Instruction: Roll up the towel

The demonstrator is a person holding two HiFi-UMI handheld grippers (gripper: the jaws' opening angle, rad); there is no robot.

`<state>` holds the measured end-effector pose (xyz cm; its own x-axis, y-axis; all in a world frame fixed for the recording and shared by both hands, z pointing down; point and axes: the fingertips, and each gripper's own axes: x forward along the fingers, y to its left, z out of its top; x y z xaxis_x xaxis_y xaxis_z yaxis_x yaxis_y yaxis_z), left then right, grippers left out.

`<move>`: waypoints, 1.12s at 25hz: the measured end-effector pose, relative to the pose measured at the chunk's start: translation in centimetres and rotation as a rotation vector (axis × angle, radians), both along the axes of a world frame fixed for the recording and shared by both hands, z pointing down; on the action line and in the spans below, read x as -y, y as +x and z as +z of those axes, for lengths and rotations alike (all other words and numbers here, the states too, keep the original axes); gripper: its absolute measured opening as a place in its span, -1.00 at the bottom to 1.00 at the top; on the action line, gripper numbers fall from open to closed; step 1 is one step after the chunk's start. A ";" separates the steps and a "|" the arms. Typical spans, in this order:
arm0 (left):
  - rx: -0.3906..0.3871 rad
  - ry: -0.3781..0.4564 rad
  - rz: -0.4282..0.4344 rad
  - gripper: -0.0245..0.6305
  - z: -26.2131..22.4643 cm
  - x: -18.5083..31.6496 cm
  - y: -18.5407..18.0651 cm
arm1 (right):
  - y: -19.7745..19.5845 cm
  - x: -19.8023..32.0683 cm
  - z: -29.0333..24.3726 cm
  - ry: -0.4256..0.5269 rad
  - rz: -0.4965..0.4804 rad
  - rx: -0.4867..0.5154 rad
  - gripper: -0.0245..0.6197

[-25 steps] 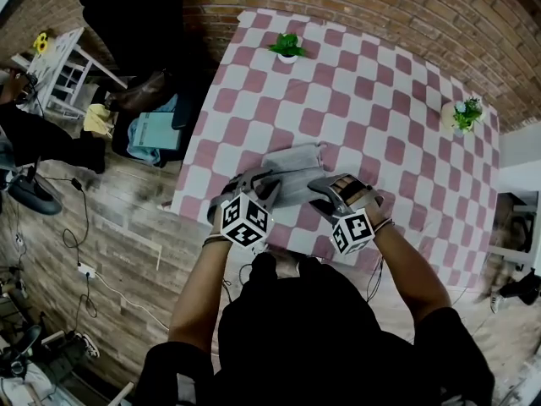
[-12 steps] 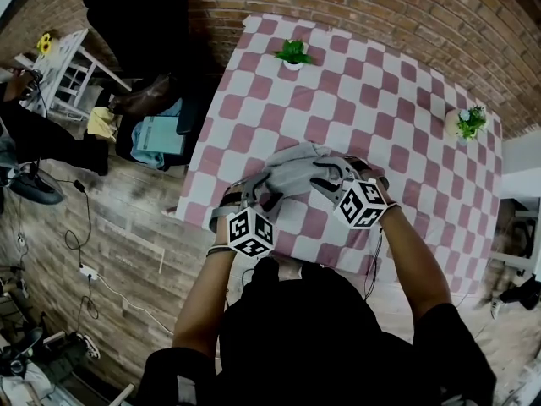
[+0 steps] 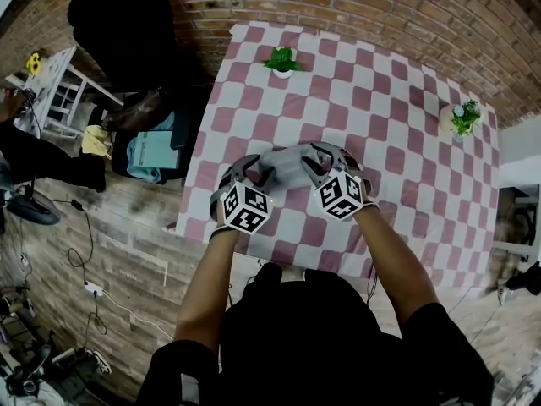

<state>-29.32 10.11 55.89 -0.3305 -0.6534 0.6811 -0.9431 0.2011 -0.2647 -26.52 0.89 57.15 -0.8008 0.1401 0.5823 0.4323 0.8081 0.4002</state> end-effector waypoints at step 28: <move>-0.142 0.278 -0.173 -0.22 -4.2 -2.5 3.9 | 8.5 -2.4 -8.4 -0.357 0.150 0.177 -0.28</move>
